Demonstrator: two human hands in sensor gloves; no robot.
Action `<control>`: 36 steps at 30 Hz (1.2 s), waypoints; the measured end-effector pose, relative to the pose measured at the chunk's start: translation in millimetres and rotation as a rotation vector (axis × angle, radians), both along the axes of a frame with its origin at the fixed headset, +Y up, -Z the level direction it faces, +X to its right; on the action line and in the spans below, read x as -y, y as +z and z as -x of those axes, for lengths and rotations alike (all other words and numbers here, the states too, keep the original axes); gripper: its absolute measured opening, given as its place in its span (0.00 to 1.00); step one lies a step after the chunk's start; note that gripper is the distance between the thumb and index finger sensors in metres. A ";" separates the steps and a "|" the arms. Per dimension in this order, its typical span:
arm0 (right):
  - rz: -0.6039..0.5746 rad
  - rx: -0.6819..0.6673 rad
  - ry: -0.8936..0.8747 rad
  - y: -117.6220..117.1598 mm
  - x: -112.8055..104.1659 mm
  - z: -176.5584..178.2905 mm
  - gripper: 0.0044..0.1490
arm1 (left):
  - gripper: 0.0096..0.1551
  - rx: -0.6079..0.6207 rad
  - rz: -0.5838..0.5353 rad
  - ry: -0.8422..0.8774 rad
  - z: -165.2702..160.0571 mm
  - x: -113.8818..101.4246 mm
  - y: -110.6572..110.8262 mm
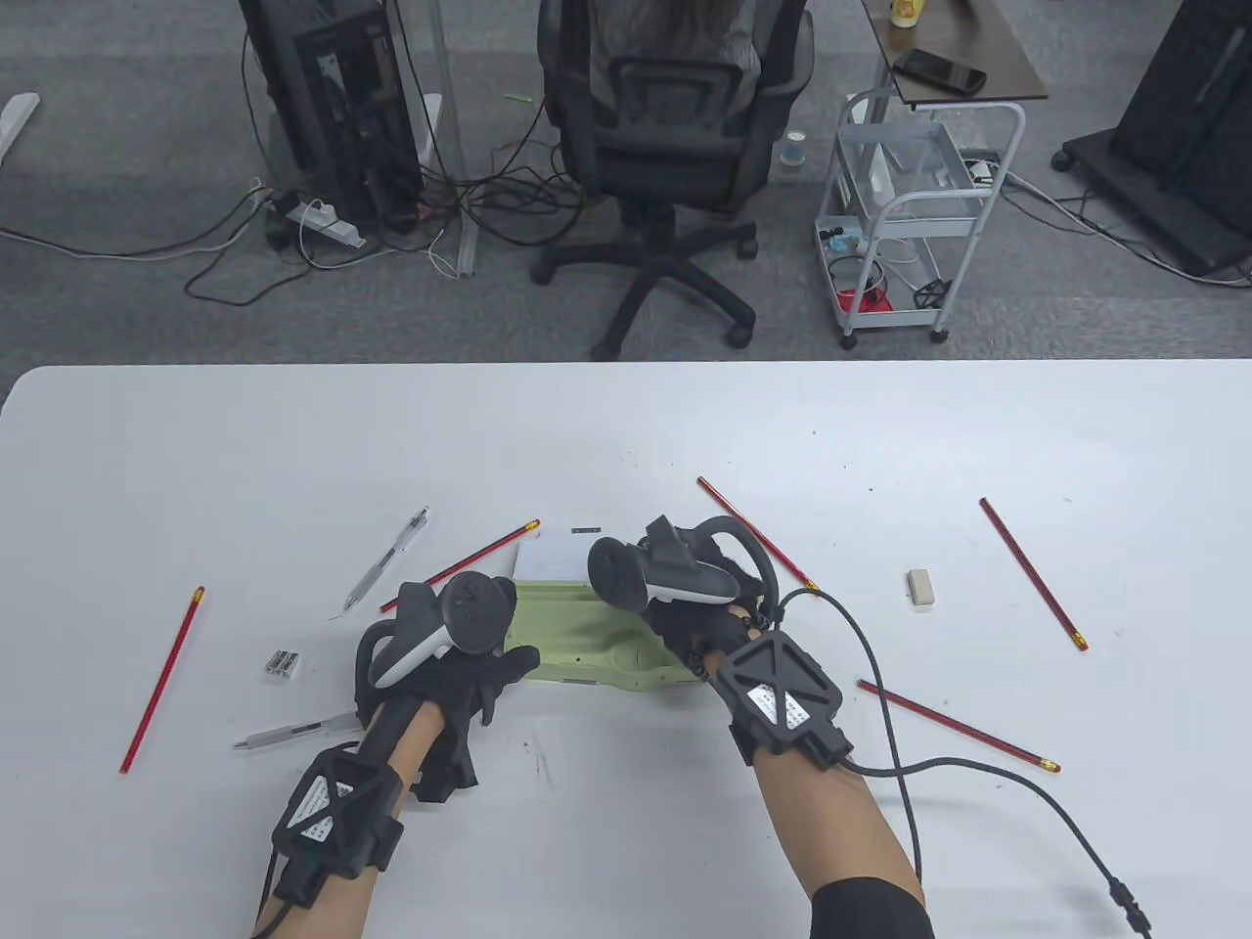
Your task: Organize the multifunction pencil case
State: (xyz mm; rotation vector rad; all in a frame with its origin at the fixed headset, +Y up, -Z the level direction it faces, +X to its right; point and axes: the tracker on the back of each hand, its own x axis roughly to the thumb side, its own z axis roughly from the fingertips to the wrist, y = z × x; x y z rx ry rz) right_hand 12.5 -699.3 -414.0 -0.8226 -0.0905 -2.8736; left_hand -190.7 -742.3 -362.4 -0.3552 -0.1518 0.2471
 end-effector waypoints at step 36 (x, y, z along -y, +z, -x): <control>0.047 0.195 -0.151 33.7 -20.3 -94.6 0.49 | 0.51 0.004 -0.004 -0.030 -3.1 -0.5 0.6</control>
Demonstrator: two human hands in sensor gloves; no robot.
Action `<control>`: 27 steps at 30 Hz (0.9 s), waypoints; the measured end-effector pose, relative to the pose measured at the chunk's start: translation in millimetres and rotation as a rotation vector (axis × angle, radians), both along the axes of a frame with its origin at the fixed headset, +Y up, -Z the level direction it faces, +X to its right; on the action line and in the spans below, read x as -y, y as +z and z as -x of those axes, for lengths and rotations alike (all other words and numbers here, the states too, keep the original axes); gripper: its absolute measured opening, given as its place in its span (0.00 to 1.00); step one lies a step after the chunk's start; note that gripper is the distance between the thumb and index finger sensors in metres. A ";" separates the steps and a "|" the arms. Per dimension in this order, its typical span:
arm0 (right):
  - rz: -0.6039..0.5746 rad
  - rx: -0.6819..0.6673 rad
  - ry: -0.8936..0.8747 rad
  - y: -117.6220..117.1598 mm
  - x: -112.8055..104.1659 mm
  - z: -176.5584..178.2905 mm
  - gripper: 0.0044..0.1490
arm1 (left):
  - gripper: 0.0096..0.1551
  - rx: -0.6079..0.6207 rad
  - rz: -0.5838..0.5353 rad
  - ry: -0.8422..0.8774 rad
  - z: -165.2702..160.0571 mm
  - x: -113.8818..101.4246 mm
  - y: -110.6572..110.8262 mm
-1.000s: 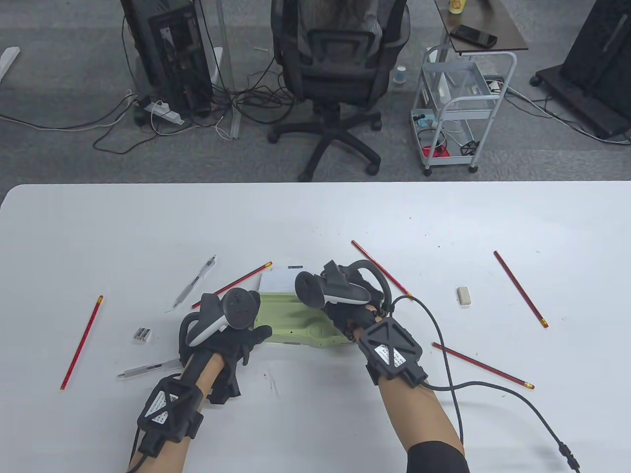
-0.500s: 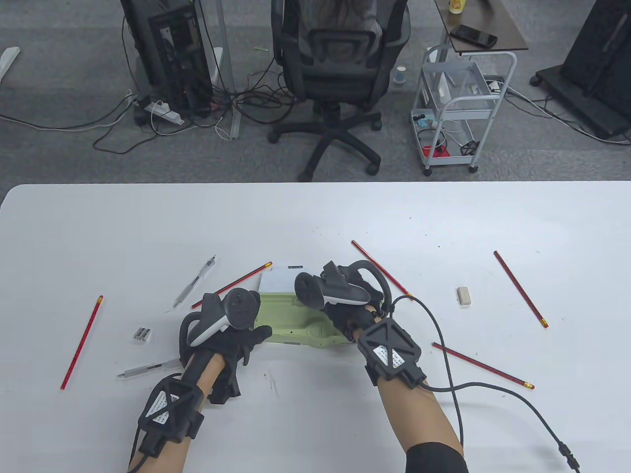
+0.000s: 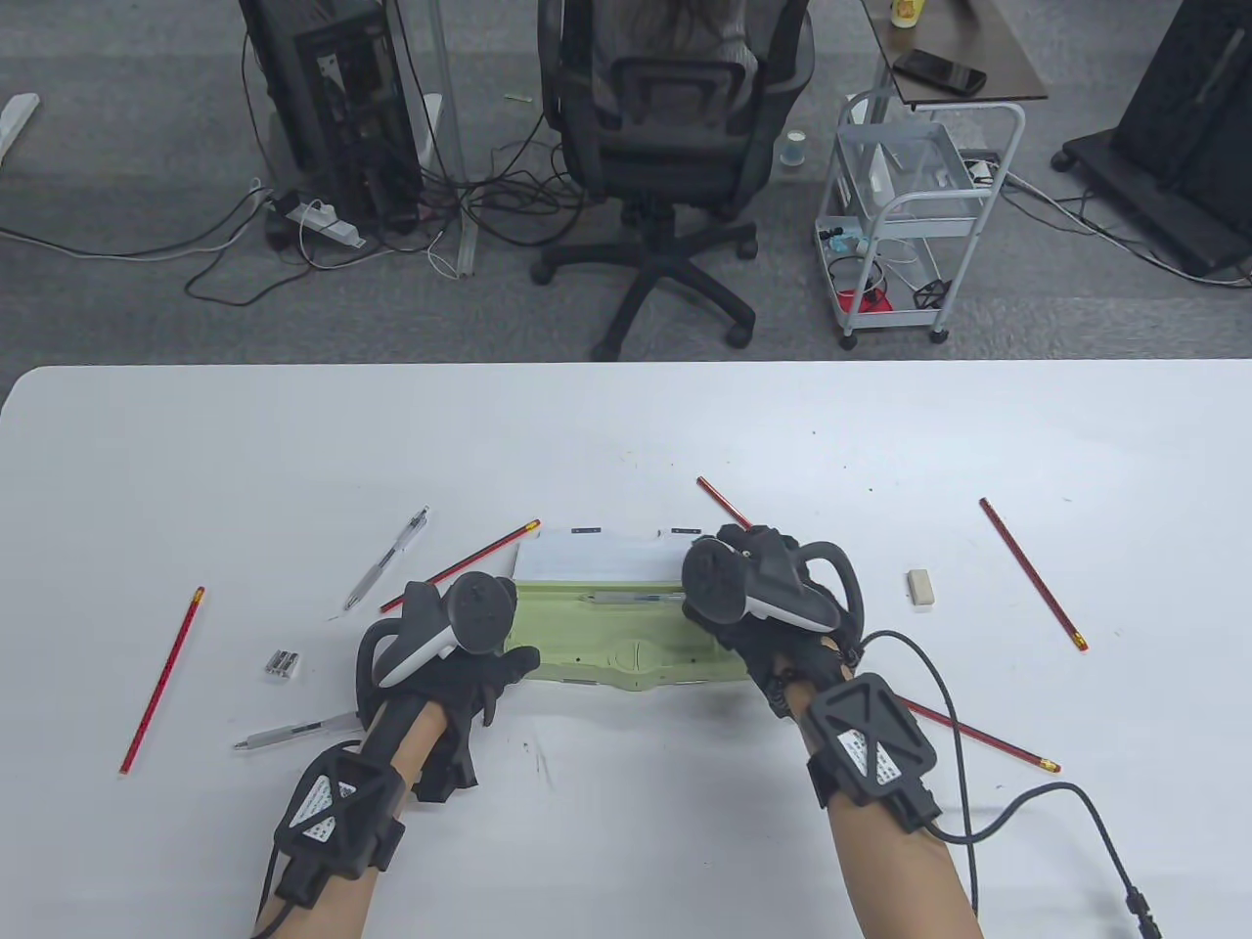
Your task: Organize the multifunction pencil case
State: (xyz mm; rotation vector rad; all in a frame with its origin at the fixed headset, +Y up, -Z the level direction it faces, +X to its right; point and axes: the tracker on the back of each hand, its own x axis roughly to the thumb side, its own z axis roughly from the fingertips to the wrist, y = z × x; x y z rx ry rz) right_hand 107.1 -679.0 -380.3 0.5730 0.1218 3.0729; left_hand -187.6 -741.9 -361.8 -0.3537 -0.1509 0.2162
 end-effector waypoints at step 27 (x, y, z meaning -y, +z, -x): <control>0.172 0.037 -0.230 21.5 50.2 -41.5 0.54 | 0.52 0.017 0.006 0.004 -1.1 -0.6 -1.0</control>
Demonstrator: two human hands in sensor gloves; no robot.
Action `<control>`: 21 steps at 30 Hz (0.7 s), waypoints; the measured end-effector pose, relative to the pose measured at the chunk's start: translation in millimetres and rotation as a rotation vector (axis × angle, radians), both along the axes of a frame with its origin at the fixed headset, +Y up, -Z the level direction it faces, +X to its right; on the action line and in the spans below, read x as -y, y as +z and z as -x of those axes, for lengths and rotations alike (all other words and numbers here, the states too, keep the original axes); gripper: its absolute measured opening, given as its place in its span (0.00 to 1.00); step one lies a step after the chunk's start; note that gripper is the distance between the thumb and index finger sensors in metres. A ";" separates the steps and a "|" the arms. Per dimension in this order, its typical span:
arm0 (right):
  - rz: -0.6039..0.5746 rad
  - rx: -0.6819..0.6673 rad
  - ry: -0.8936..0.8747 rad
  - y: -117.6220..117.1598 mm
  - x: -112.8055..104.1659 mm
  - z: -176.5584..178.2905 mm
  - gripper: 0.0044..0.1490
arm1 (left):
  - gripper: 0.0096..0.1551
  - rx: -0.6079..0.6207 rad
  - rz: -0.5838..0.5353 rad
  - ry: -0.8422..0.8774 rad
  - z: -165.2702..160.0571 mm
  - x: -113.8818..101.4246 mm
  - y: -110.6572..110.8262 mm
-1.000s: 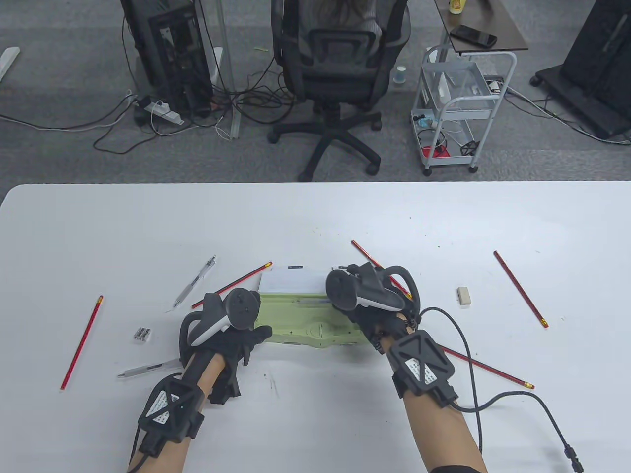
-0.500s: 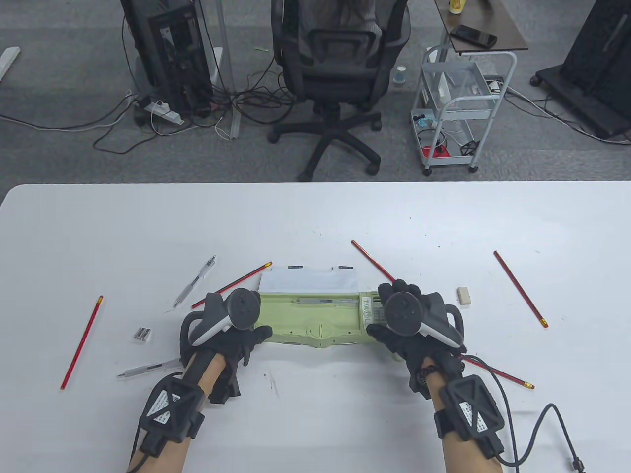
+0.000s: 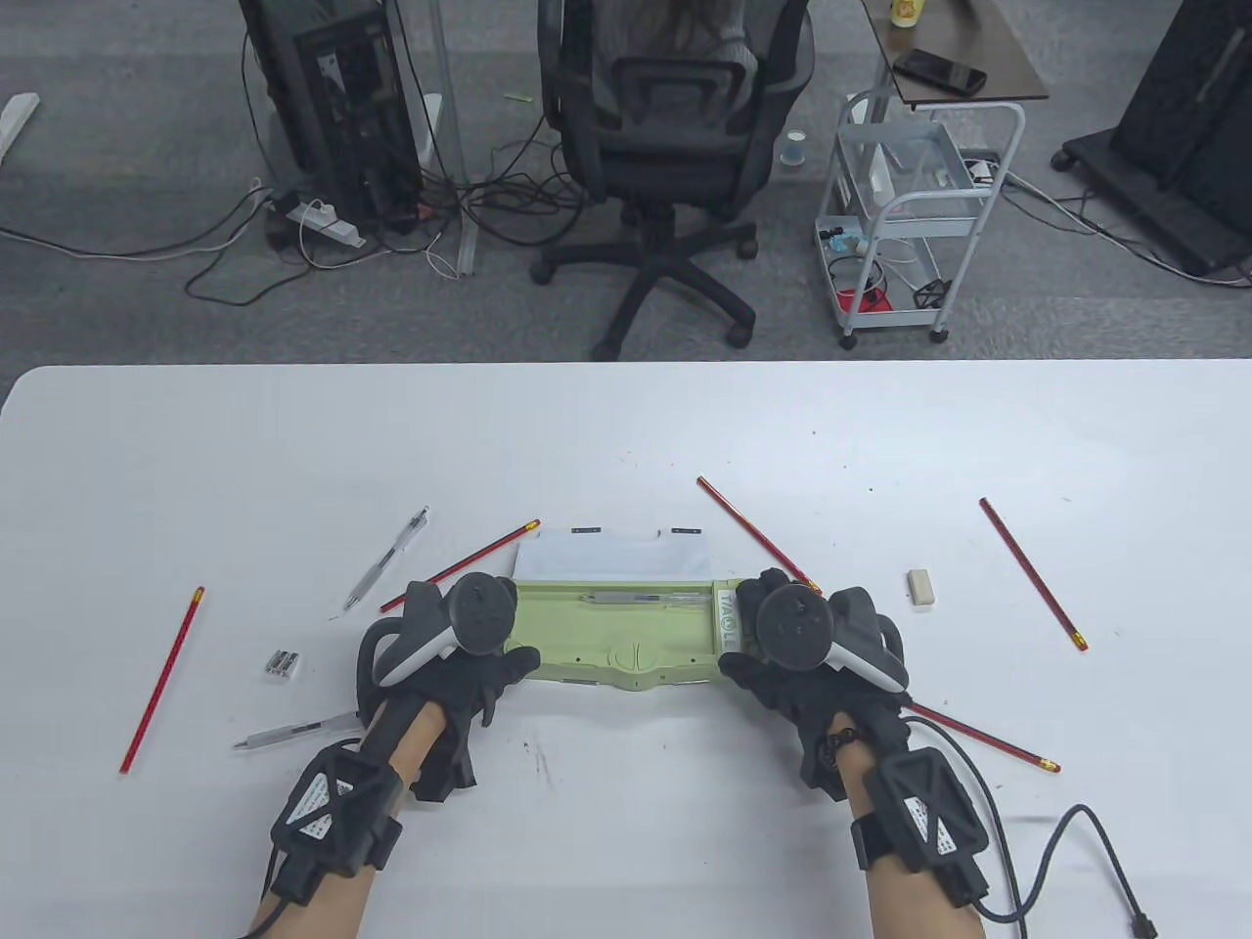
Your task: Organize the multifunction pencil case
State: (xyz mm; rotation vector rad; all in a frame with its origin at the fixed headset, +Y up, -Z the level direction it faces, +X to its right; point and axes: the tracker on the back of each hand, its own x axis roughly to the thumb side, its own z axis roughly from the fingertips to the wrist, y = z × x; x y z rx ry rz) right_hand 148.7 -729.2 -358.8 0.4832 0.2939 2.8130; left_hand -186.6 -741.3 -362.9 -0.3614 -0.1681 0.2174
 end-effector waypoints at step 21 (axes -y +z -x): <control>-0.029 0.000 0.029 2.1 0.0 1.3 0.52 | 0.38 -0.350 -0.114 -0.243 104.4 -76.9 -44.4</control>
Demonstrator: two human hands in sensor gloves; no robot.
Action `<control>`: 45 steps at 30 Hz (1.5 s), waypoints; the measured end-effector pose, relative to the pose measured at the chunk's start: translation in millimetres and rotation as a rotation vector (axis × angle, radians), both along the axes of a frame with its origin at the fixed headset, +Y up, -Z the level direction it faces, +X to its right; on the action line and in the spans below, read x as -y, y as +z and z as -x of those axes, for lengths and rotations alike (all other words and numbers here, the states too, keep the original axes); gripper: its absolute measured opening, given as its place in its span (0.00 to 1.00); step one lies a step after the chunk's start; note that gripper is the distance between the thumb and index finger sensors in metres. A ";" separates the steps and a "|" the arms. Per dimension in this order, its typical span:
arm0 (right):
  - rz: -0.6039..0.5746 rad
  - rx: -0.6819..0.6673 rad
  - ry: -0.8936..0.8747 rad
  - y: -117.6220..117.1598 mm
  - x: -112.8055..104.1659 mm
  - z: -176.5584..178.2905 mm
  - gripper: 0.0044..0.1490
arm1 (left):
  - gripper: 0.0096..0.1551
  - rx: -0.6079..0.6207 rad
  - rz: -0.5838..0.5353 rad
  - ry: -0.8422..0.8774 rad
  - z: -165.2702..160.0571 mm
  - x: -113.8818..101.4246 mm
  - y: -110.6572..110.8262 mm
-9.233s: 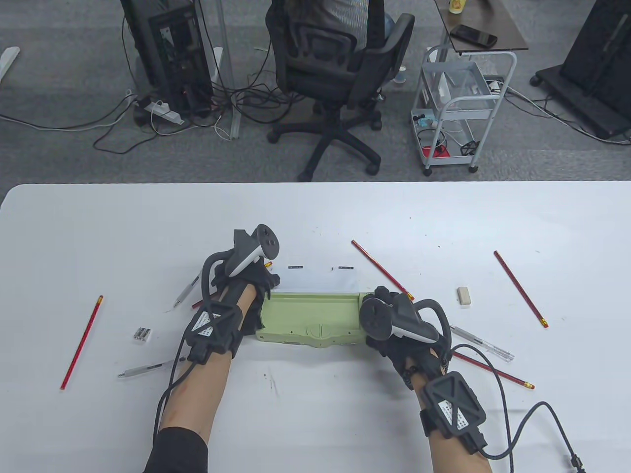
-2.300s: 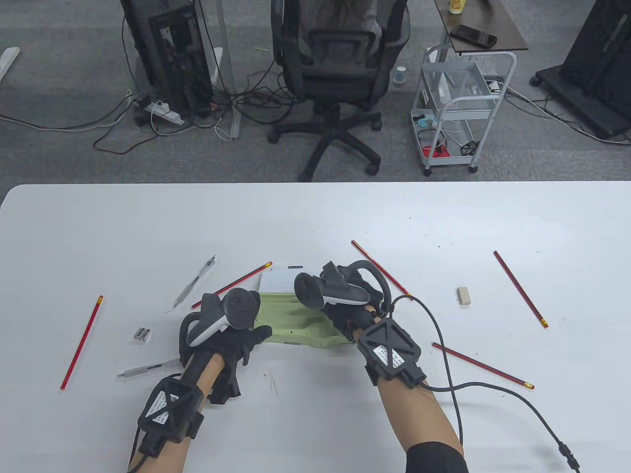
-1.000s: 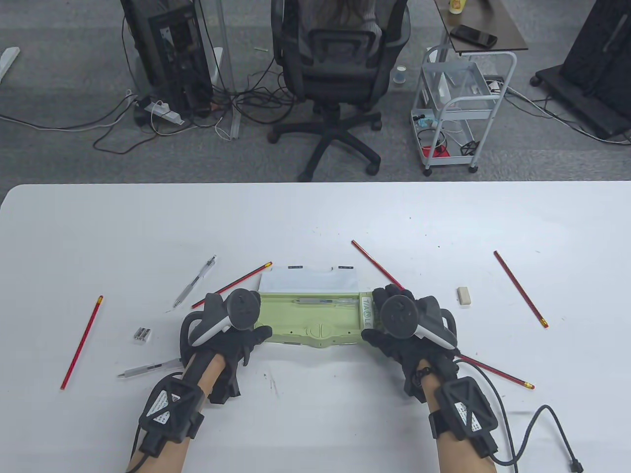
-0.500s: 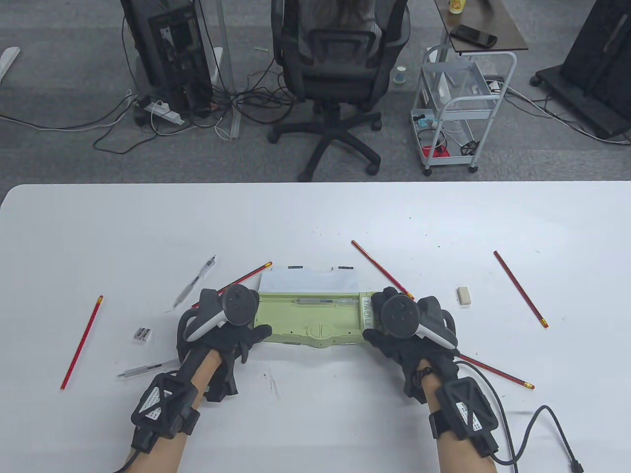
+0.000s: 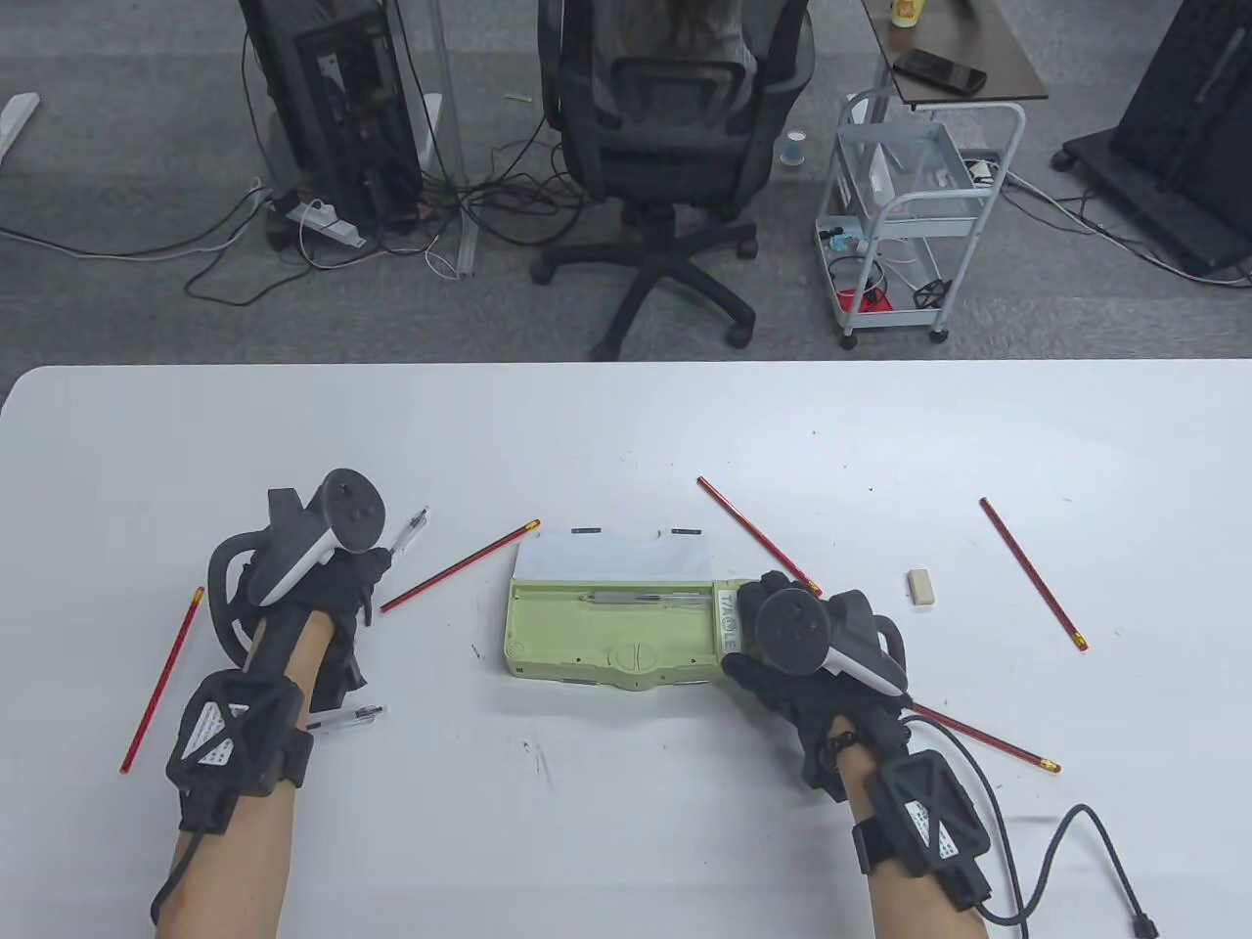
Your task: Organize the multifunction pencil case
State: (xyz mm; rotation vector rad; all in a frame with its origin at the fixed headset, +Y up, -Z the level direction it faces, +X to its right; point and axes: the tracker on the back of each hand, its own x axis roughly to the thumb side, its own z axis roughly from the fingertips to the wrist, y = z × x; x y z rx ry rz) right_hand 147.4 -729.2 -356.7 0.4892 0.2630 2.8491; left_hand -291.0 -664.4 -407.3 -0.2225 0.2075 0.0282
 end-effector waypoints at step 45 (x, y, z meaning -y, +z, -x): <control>0.014 -0.008 0.003 -0.6 0.4 1.1 0.52 | 0.24 -0.079 0.120 -0.116 3.6 56.2 -37.8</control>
